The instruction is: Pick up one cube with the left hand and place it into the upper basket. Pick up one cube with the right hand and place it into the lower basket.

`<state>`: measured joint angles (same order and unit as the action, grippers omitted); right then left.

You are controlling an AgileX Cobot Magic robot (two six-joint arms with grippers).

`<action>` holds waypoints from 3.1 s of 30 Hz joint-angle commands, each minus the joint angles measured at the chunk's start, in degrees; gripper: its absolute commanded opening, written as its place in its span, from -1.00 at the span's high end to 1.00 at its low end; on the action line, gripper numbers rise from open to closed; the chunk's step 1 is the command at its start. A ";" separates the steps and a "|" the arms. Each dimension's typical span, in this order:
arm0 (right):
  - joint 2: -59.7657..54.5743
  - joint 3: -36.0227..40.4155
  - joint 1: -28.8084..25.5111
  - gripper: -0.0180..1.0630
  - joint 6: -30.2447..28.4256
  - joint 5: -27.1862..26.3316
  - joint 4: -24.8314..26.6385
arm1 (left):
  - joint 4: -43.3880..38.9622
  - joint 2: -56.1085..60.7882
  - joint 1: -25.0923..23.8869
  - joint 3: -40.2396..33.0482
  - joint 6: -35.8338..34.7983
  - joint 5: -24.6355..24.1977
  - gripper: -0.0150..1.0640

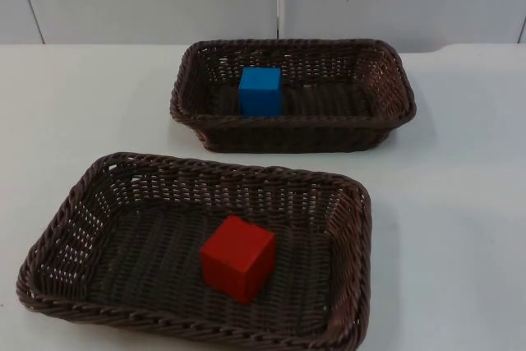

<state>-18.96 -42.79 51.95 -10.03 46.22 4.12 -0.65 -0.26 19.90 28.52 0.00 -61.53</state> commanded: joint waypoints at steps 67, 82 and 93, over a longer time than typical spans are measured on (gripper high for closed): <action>18.96 13.30 0.06 -0.98 9.58 15.66 -5.32 | 1.26 0.26 0.04 -0.28 1.01 -0.07 -0.98; 18.96 13.30 0.06 -0.98 9.58 15.56 -5.32 | 1.40 0.26 0.04 -0.28 1.01 -0.07 -0.98; 18.96 13.30 -0.19 -0.98 9.58 15.55 -5.32 | 1.40 0.26 0.04 -0.28 1.01 -0.07 -0.98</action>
<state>-0.19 -29.60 51.95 0.00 62.04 -1.06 0.00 -0.26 19.90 28.51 1.03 -61.62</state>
